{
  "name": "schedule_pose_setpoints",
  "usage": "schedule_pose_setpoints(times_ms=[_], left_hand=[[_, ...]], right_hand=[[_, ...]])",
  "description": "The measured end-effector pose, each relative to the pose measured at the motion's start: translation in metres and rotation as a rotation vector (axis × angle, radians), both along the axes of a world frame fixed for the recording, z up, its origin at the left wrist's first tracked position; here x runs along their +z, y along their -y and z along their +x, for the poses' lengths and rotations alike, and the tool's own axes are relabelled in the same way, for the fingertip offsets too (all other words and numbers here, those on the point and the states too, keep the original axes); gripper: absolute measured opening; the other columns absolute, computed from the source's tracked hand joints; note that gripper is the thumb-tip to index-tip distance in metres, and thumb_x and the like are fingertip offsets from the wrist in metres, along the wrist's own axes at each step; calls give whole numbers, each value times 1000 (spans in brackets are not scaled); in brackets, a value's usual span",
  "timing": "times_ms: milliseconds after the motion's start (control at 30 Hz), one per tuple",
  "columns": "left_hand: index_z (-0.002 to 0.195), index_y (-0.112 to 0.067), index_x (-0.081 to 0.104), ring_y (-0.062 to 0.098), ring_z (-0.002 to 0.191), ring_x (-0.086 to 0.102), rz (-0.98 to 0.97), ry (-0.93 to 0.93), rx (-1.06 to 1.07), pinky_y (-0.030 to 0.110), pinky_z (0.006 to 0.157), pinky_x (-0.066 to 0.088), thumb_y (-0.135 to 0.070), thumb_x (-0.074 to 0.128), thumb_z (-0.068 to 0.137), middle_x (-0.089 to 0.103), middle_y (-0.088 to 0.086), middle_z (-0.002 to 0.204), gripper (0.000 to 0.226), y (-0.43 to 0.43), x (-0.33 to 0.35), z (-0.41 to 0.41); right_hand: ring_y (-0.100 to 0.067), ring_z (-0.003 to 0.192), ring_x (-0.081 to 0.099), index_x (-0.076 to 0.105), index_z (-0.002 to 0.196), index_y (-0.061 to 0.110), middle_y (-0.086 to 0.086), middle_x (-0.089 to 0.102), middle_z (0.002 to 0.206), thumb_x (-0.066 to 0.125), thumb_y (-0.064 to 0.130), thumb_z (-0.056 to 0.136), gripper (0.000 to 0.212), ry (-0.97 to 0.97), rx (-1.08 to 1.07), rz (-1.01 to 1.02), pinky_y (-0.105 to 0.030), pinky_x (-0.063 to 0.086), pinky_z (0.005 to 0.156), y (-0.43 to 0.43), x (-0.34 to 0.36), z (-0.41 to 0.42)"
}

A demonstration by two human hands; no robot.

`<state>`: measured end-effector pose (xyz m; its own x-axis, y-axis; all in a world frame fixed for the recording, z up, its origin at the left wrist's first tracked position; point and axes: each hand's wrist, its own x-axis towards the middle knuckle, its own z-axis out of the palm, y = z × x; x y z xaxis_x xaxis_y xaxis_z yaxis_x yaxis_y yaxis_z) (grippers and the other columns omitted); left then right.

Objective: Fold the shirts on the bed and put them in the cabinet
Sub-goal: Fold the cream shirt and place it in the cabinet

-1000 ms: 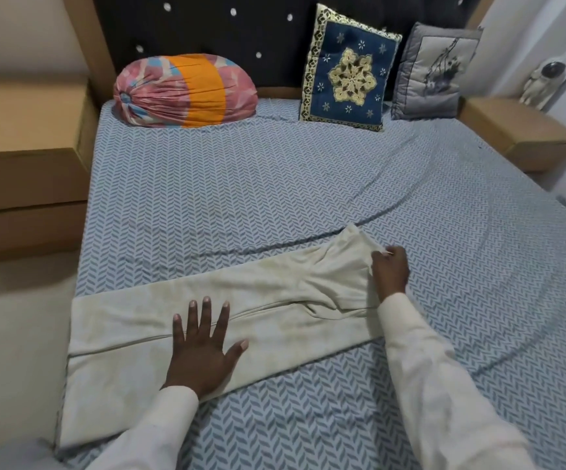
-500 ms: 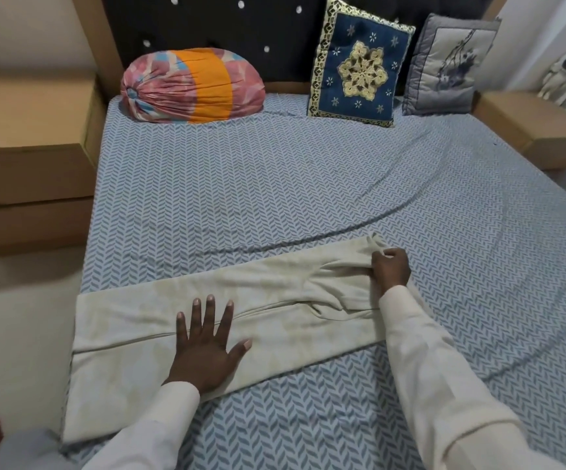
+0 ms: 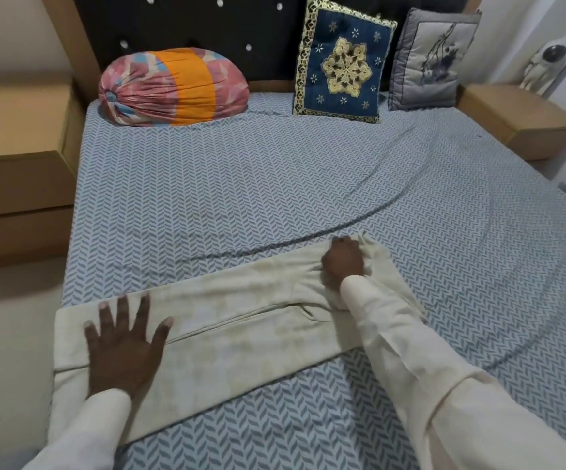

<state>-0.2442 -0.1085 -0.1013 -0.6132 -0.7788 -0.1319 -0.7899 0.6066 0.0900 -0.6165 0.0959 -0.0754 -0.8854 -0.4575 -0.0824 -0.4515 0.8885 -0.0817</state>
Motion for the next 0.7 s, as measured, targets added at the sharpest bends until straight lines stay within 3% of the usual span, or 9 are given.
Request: schedule_pose_setpoints(times_ms=[167, 367, 467, 567, 633, 700], left_hand=[[153, -22, 30, 48, 143, 20, -66, -25, -2, 61, 114, 9, -70, 20, 88, 27, 25, 155, 81, -1, -4, 6], [154, -31, 24, 46, 145, 12, -71, -19, 90, 59, 115, 1, -79, 16, 85, 21, 25, 157, 84, 0, -3, 5], [155, -38, 13, 41, 147, 5, -38, -4, 106, 56, 116, -1, -84, 8, 81, 13, 19, 161, 87, 0, 1, 6], [154, -40, 1, 38, 149, -3, 31, 55, 85, 55, 117, -4, -86, 2, 79, 1, 13, 164, 88, 7, 9, 9], [156, -34, 9, 39, 148, 2, 18, 49, 46, 56, 116, -2, -81, 2, 83, 6, 15, 163, 87, 5, 14, 10], [153, -21, 30, 44, 145, 18, -47, -24, -37, 59, 115, 4, -70, 11, 89, 25, 23, 157, 82, -12, 17, 11]], right_hand=[[-37, 124, 38, 42, 137, 6, -14, 39, 141, 46, 26, 91, 50, 48, -249, 58, -41, 36, 101, -30, -4, -38], [-39, 137, 22, 22, 153, 14, -7, 15, 160, 43, 43, 90, 72, 215, -321, 54, -46, 26, 110, -28, -7, -54], [-37, 135, 34, 46, 138, 14, -11, 36, 148, 56, 38, 79, 64, 380, -197, 44, -46, 33, 107, -43, 14, -72], [-32, 131, 47, 42, 144, 11, -18, 46, 145, 63, 13, 86, 61, 405, -248, -329, -32, 37, 105, -75, 46, -56], [-31, 122, 56, 59, 128, 10, -16, 60, 132, 59, 9, 87, 41, 242, -354, -508, -29, 40, 97, -110, 48, -35], [-33, 108, 62, 68, 102, 13, -17, 67, 115, 58, 25, 79, 28, 160, -486, -513, -31, 44, 84, -149, 39, -12]])
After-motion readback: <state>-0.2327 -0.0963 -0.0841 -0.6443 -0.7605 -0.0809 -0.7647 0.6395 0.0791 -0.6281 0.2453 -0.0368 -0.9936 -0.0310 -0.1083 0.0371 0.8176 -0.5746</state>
